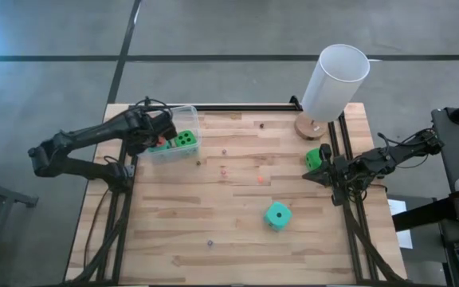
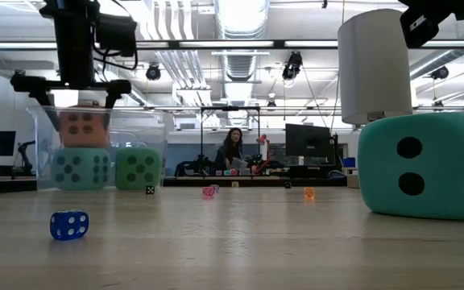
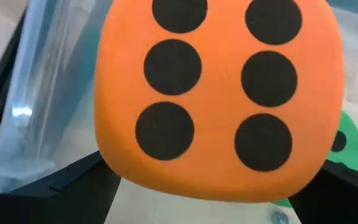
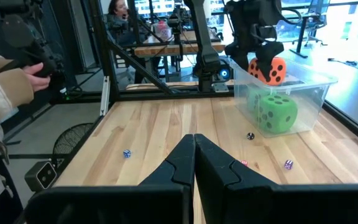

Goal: Pick & Place Dice
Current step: Put the orange large dice into the transparent bin

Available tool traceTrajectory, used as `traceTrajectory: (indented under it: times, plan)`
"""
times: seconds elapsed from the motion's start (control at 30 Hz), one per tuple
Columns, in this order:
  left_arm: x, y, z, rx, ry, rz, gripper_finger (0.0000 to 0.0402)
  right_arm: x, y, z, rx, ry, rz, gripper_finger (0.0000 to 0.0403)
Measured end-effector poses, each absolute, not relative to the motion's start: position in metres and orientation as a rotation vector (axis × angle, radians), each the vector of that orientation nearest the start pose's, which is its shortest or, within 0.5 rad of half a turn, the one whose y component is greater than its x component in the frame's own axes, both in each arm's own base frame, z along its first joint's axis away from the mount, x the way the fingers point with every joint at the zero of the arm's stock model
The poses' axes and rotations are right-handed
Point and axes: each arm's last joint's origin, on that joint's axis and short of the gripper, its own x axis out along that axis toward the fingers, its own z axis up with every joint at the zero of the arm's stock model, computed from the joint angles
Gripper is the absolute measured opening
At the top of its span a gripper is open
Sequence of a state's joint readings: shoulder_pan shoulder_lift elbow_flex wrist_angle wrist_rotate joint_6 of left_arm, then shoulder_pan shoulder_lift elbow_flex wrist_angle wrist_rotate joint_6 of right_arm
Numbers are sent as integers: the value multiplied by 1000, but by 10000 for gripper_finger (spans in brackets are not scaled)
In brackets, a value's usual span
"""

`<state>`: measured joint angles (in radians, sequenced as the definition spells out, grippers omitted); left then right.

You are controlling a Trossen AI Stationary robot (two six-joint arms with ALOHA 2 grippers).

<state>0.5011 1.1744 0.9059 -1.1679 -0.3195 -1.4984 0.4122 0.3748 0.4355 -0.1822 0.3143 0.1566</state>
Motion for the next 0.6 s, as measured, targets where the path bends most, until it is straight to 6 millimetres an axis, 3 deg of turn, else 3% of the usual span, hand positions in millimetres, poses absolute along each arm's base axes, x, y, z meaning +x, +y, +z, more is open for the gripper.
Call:
traceTrajectory:
  times: [0.6]
  plan:
    - [160,91,248,-1481,747,1529,399,104,36,263,113,121,89,8]
